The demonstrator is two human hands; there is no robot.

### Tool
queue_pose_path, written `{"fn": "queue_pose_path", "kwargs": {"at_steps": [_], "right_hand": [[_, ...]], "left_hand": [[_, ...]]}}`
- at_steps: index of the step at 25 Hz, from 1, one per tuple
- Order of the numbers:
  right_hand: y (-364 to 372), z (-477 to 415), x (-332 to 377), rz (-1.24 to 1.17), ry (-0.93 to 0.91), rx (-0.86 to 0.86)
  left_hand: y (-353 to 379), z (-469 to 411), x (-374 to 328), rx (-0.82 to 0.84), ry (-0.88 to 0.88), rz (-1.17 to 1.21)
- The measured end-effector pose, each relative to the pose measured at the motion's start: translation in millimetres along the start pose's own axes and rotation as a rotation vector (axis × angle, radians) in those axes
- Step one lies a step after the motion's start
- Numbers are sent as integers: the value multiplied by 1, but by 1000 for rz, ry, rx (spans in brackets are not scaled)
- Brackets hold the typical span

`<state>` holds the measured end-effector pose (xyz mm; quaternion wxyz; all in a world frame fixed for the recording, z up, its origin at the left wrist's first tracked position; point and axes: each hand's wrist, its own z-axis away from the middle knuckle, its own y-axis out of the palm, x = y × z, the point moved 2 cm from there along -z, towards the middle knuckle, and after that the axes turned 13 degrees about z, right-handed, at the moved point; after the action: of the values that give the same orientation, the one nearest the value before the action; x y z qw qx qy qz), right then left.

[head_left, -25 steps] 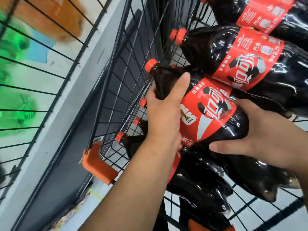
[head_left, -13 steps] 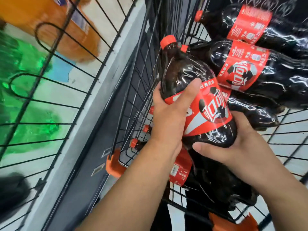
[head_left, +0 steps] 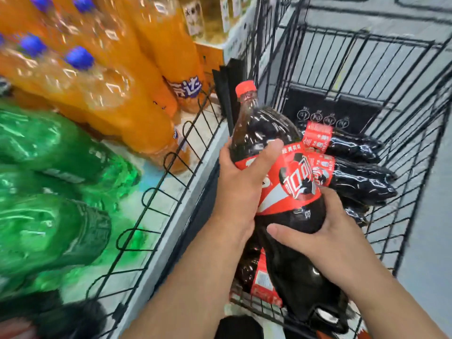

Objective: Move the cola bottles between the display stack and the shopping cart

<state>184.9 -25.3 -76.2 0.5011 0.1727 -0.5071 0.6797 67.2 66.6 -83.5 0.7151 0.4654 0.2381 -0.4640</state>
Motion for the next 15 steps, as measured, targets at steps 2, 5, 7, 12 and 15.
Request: {"fn": "queue_pose_path", "kwargs": {"at_steps": [2,5,7,12,15], "right_hand": [[-5,13,19,-21,-29,-32],[-12,32,43,-47,-76,-75],[-17,46,58,-56,-108,-98],[-28,77,95,-80,-199,-144],[-36,95,113,-71,-253,-142]], "left_hand": [[6,9,-21,41,34,-14],[15,25,-51,78,96,11],[20,40,-68,113,125,16],[30,71,-113,157,203,17],[34,93,-138,165,254,19]]}}
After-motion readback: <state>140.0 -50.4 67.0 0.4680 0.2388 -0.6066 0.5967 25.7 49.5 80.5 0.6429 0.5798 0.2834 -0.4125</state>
